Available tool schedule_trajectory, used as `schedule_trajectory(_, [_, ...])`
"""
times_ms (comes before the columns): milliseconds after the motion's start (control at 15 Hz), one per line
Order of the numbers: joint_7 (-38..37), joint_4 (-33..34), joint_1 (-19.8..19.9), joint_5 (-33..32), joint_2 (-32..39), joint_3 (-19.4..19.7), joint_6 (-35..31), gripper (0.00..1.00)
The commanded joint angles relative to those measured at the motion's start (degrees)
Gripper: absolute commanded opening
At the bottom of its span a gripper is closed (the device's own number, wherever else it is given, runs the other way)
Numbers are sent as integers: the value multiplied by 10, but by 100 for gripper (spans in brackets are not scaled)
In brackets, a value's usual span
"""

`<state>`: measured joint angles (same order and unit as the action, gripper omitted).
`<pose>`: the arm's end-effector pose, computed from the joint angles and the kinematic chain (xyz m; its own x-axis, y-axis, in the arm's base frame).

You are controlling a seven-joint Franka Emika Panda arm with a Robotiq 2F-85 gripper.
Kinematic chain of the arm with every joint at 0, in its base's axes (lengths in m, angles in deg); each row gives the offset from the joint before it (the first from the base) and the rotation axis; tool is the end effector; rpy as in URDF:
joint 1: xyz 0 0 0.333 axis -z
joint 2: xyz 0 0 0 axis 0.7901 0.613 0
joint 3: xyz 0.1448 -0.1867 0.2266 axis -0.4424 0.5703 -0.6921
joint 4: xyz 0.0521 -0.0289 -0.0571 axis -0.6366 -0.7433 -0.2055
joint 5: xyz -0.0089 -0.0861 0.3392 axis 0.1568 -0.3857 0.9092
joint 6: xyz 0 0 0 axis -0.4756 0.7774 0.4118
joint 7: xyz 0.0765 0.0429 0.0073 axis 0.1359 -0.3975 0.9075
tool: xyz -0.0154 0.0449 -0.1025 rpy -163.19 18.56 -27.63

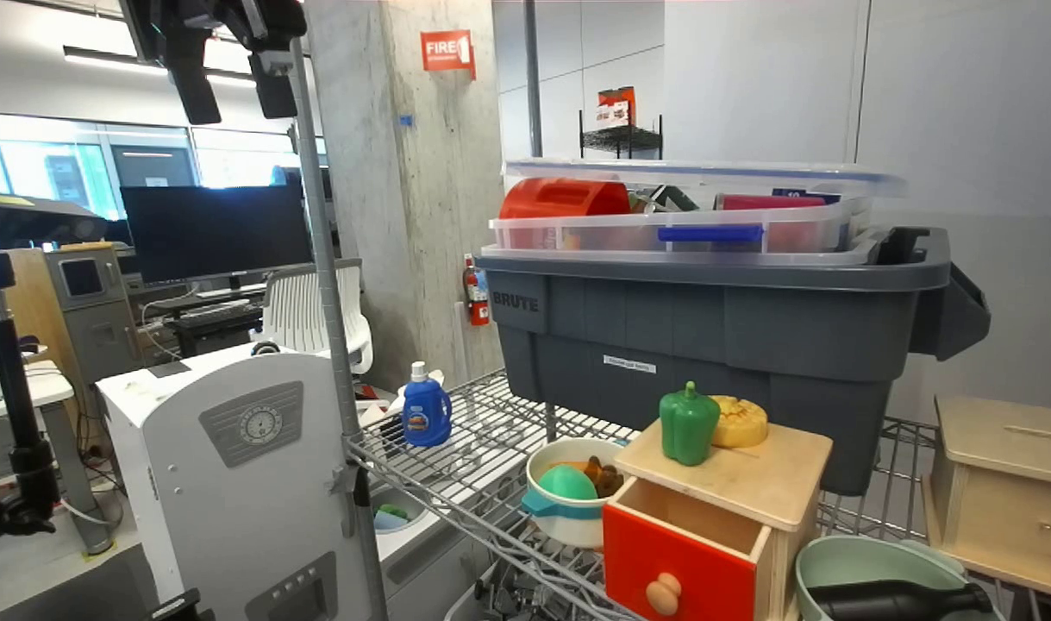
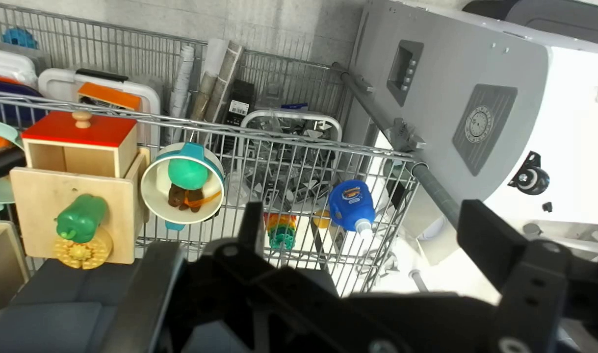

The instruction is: Put the turquoise object in the pot on top of the chest drawer

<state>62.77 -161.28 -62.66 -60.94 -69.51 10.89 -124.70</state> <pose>0.3807 0.1193 0.5050 0.9538 0.2272 0.1965 0.2466 -0.9658 -0.0804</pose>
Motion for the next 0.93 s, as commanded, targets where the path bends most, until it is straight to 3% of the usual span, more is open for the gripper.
schedule_trajectory(0, [1, 1, 3, 1, 0, -3, 2, 100])
schedule_trajectory(867, [-17, 4, 21, -17, 14, -2, 42, 100])
